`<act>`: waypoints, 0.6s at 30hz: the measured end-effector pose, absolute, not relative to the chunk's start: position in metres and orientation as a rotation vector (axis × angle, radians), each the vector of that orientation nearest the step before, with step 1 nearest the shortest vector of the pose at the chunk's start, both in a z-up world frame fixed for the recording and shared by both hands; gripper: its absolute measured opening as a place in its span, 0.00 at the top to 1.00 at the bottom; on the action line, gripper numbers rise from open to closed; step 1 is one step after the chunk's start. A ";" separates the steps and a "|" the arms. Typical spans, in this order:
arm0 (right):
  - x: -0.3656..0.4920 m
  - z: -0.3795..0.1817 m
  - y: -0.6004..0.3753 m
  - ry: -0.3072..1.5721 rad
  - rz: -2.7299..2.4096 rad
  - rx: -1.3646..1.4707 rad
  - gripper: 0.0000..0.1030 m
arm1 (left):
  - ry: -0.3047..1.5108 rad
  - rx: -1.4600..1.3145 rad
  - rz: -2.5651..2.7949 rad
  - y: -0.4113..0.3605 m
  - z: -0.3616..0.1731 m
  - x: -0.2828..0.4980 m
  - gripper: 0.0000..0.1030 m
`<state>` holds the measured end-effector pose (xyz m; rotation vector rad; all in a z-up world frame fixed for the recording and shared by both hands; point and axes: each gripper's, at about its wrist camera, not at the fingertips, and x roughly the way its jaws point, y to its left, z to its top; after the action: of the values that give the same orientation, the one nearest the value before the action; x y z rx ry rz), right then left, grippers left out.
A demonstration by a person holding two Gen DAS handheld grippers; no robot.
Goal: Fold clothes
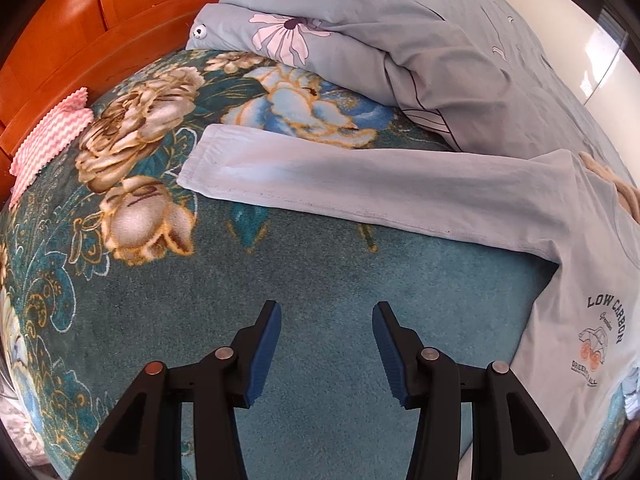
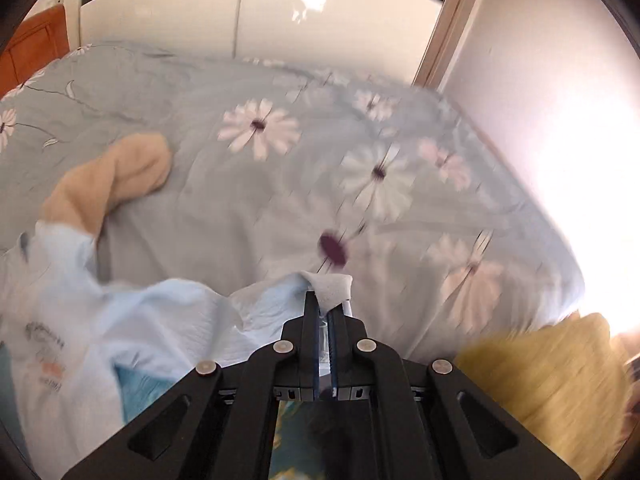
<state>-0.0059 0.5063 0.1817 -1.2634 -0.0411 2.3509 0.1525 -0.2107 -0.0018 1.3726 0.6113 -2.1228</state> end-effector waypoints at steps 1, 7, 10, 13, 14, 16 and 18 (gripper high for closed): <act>-0.014 0.190 0.511 -0.095 2.324 -1.246 0.97 | 0.611 1.371 -2.123 -0.210 -0.002 0.152 0.50; -0.045 0.173 0.552 -0.254 2.102 -1.361 0.97 | 0.636 1.375 -2.107 -0.211 -0.008 0.153 0.50; -0.038 0.150 0.562 -0.200 2.052 -1.417 0.97 | 0.642 1.378 -2.107 -0.211 -0.008 0.154 0.50; -0.030 0.142 0.560 -0.154 2.034 -1.424 0.96 | 0.636 1.382 -2.109 -0.212 -0.005 0.156 0.50; -0.030 0.142 0.552 -0.183 2.048 -1.428 0.93 | 0.639 1.384 -2.109 -0.212 -0.005 0.157 0.50; -0.029 0.142 0.538 -0.243 2.076 -1.435 0.79 | 0.654 1.395 -2.107 -0.213 -0.004 0.159 0.49; -0.032 0.148 0.521 -0.323 2.117 -1.414 0.59 | 0.668 1.404 -2.113 -0.211 -0.002 0.161 0.49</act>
<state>-0.0317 0.5211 0.1476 -1.4141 -0.3234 2.1170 0.1610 -0.2112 -0.0021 1.4042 0.6684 -2.1127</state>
